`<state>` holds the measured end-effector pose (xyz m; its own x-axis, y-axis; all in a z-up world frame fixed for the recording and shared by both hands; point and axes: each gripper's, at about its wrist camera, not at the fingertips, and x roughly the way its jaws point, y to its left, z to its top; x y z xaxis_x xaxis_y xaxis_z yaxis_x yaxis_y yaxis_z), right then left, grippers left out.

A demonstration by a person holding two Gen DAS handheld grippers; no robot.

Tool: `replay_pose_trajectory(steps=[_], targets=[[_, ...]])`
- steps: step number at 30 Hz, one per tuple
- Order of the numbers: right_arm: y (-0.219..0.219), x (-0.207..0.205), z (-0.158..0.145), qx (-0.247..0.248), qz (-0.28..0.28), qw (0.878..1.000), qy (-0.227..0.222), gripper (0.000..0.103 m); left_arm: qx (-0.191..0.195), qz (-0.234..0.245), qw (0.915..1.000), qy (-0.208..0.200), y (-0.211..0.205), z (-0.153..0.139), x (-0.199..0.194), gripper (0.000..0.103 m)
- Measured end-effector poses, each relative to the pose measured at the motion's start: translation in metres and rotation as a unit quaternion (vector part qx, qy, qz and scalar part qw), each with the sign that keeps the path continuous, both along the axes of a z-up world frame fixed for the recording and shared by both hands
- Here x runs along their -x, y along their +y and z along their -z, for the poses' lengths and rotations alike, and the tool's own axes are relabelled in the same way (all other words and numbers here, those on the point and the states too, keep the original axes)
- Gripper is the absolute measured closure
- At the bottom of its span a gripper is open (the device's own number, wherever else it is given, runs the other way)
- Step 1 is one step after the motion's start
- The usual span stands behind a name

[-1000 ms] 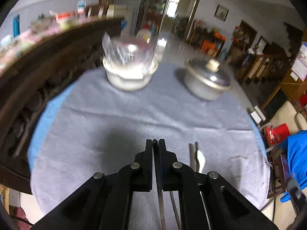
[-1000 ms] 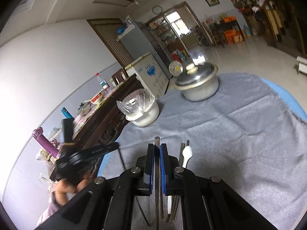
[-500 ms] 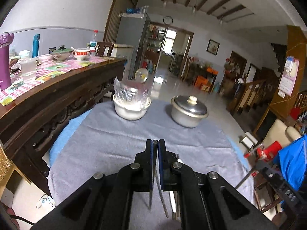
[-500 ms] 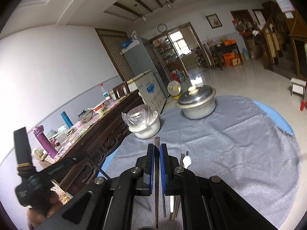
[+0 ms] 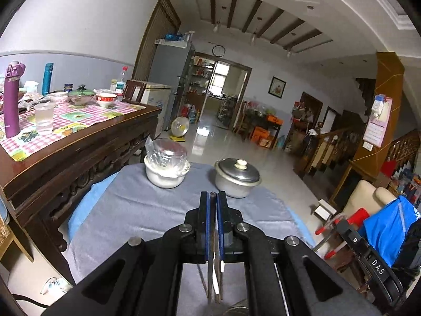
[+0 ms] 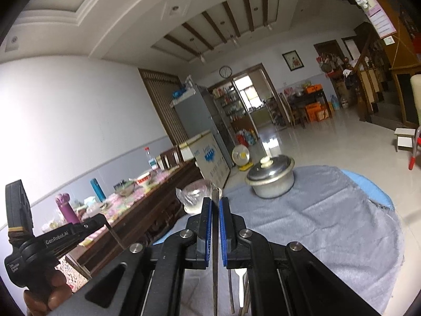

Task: Organize utensils

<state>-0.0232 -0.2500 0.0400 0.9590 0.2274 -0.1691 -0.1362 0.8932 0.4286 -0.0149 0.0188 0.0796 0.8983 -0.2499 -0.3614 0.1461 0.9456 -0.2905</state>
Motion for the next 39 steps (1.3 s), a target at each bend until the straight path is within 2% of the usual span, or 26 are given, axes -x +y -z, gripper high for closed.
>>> replay_pose_trajectory(steps=[7,11,16,21,26,29,33,39], targets=[[-0.018,0.025,-0.018,-0.034,0.003,0.999,-0.039,0.097,0.02,0.017,0.9993,-0.028,0.001,-0.02,0.024,0.098],[-0.02,0.031,-0.02,-0.044,-0.007,0.998,-0.042,0.097,0.023,0.03,0.9982,-0.046,-0.002,-0.031,0.038,0.098],[-0.018,0.032,-0.017,-0.031,-0.012,0.999,-0.035,0.097,0.029,0.056,0.9967,-0.051,-0.004,-0.037,0.049,0.098],[-0.018,0.03,-0.01,-0.022,-0.016,0.999,-0.017,0.097,0.034,0.086,0.995,-0.037,-0.008,-0.033,0.051,0.098],[-0.012,0.025,-0.002,-0.006,-0.031,0.999,0.007,0.093,0.006,0.105,0.9944,0.003,-0.024,-0.016,0.044,0.098],[-0.007,0.021,0.002,-0.004,-0.052,0.998,0.027,0.092,-0.004,0.097,0.9948,0.032,-0.027,-0.004,0.033,0.096],[-0.009,0.023,0.007,-0.014,-0.045,0.999,0.021,0.075,0.006,0.073,0.9959,0.052,-0.018,0.003,0.025,0.083],[-0.021,0.021,0.01,-0.041,-0.027,0.999,0.022,0.075,0.012,0.061,0.9969,0.049,-0.009,0.005,0.024,0.082]])
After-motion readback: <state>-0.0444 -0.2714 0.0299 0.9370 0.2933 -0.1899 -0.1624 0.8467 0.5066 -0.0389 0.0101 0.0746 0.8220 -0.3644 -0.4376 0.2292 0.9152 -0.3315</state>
